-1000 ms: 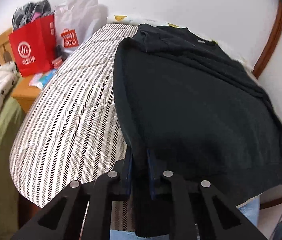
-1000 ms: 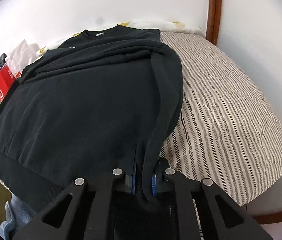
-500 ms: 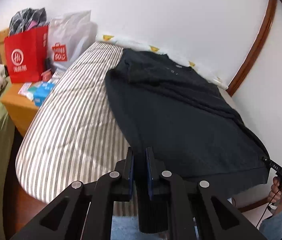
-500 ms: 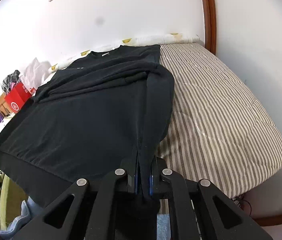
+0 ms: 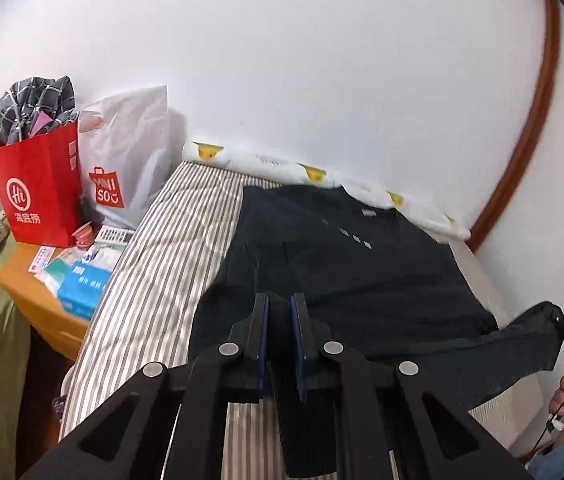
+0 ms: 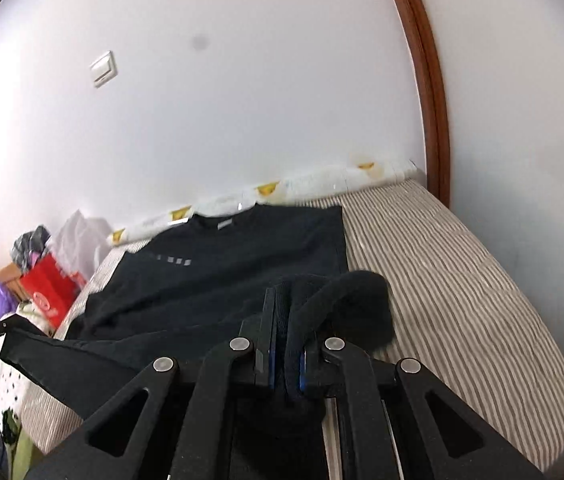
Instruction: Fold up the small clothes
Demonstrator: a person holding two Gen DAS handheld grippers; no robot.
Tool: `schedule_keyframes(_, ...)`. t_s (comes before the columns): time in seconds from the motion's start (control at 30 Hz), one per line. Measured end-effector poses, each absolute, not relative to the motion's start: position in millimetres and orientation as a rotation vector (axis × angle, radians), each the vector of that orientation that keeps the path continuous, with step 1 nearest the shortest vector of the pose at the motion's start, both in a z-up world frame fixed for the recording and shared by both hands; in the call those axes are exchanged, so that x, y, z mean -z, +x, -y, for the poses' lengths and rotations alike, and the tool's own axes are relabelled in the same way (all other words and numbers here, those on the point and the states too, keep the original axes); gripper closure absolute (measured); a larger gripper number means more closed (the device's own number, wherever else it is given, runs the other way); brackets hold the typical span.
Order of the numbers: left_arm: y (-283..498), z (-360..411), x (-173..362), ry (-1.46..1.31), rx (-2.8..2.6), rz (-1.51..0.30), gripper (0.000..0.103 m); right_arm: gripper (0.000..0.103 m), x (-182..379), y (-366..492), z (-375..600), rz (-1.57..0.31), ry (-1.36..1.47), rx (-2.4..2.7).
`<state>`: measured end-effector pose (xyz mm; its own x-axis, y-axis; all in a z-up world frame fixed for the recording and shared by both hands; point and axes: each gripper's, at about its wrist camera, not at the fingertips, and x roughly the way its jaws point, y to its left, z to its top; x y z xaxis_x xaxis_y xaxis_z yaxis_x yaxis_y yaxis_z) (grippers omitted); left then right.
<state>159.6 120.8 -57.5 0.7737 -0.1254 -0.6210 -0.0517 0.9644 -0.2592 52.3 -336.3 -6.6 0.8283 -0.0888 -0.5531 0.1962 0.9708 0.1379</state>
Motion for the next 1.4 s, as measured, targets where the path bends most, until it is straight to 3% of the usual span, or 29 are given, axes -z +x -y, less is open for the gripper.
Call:
schedule_keyframes(0.27, 242.6, -112.5, 64.5, -0.251, -0.015, -0.669, 0.092, 0.096, 11.8, 145.1, 353.4, -0.621, 0.226, 0.192)
schedule_keyframes(0.53, 309.0, -105.4, 97.6, -0.233, -0.068, -0.742, 0.092, 0.096, 51.1, 206.5, 368.1, -0.707, 0.223, 0.224)
schedule_keyframes(1.0, 344.2, -101.2, 132.1, -0.174, -0.096, -0.851, 0.090, 0.094, 108.1, 247.9, 379.4, -0.851, 0.149, 0.298)
schedule_keyframes(1.13, 341.4, -95.6, 128.6, -0.122, -0.089, -0.874, 0.086, 0.083, 102.7, 236.1, 372.0, -0.864, 0.110, 0.336)
schedule_keyframes(1.17, 339.7, -94.8, 127.4, -0.112, -0.089, -0.880, 0.086, 0.069, 100.3, 231.3, 369.9, -0.863, 0.095, 0.360)
schedule_keyframes(1.23, 332.4, -94.9, 123.0, -0.108, -0.087, -0.883, 0.085, 0.050, 92.6, 214.8, 363.7, -0.829, 0.060, 0.393)
schedule_keyframes(1.33, 317.8, -95.8, 115.2, -0.113, -0.077, -0.882, 0.081, 0.048, 84.1, 191.3, 357.0, -0.813, 0.037, 0.390)
schedule_keyframes(1.4, 305.7, -95.5, 111.5, -0.122, -0.052, -0.892, 0.072, 0.047, 79.7, 175.2, 353.2, -0.813, 0.044, 0.378)
